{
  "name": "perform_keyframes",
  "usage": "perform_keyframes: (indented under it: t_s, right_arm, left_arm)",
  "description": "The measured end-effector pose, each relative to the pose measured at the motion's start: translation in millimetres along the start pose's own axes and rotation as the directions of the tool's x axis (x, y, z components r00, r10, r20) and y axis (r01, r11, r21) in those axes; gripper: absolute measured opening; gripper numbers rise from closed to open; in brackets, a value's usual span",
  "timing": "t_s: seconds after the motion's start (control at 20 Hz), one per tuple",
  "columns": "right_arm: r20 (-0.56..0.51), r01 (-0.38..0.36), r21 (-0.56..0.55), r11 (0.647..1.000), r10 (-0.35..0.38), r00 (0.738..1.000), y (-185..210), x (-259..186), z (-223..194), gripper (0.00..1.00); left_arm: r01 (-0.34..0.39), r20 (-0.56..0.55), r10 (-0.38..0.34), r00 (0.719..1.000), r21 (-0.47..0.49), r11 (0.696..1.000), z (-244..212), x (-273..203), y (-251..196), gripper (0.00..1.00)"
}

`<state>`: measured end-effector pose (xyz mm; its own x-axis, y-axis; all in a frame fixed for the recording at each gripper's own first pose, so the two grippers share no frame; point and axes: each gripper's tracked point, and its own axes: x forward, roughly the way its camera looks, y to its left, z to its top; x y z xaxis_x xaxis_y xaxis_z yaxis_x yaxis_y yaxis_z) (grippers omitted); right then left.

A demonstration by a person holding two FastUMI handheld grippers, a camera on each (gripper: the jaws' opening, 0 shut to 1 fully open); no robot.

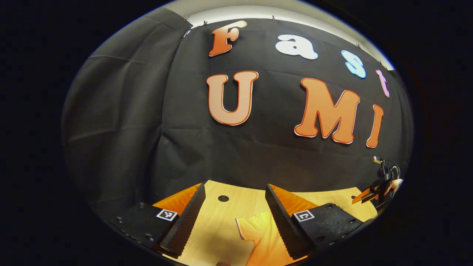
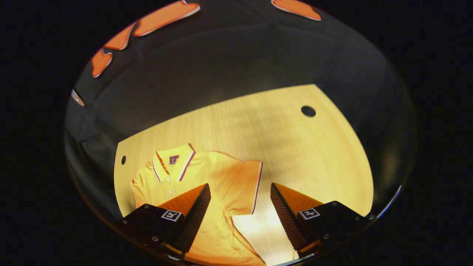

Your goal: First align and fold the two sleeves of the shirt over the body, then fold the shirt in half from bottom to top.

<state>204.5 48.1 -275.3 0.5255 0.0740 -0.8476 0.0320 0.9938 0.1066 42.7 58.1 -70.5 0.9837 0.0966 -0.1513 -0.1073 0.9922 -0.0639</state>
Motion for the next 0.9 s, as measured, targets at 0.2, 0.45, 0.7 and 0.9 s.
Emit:
perform_keyframes:
  t_s: [0.2, 0.45, 0.7, 0.9]
  right_arm:
    - [-0.148, 0.094, -0.018, 0.995, -0.096, 0.984, -19.2, 57.0, -26.0, 0.99]
    - [-0.244, 0.149, 0.009, 0.989, -0.142, 0.959, -23.2, 91.8, -40.9, 0.99]
    - [-0.267, 0.176, -0.015, 0.984, -0.173, 0.948, -24.8, 105.6, -48.8, 0.96]
    - [-0.264, 0.174, 0.007, 0.985, -0.166, 0.950, -20.2, 106.4, -45.7, 0.91]
  left_arm:
    - [-0.021, -0.031, 0.021, 0.999, 0.000, 1.000, -8.8, 6.5, 7.9, 0.98]
    - [-0.040, -0.079, 0.041, 0.996, 0.009, 0.999, -23.3, 16.3, 12.8, 0.98]
    - [-0.066, -0.092, 0.069, 0.993, 0.033, 0.997, -24.9, 24.7, 26.0, 0.98]
    - [-0.062, -0.103, 0.065, 0.992, 0.035, 0.997, -27.0, 30.7, 25.2, 0.98]
